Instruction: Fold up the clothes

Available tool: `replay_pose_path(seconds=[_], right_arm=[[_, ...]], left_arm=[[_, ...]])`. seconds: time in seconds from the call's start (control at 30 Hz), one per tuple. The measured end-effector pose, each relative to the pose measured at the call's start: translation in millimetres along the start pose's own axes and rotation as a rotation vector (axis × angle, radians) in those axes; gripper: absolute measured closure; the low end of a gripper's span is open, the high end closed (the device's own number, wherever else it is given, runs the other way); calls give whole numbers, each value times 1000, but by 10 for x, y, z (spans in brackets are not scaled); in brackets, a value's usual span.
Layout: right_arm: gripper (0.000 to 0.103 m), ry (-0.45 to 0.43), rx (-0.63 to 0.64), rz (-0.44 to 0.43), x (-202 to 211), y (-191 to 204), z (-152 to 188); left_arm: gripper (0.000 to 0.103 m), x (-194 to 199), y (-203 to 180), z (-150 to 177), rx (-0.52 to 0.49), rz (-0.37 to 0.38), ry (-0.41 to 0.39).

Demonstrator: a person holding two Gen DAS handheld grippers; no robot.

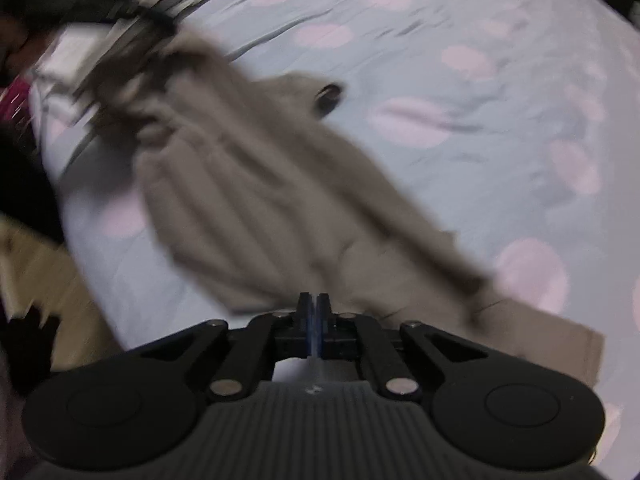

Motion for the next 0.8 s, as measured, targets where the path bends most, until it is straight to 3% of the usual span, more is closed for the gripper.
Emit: replay_pose_path(seconds=[0.1, 0.23, 0.37, 0.57, 0.8], right_arm=[[98, 20, 61, -5, 29, 94, 75], [93, -105, 39, 76, 320, -28, -16], [93, -193, 48, 218, 490, -245, -161], [94, -104, 126, 321, 241, -426, -229], [94, -1, 280, 328, 13, -329, -26]], left_arm=[[100, -17, -7, 23, 5, 2, 15], [100, -102, -83, 46, -13, -9, 40], [100, -147, -129, 25, -10, -5, 47], [100, -152, -152, 10, -10, -5, 43], [100, -160, -148, 27, -5, -3, 56]])
Point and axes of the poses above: each gripper's, at about its wrist camera, not at the fingertips, and x roughly against the way its jaws point, y to its left, z to its underside, the point moved 6 cm from there along -x, roughly the way its jaws point, and after that the axes turned 4 degrees about y, right-handed, at the moved point
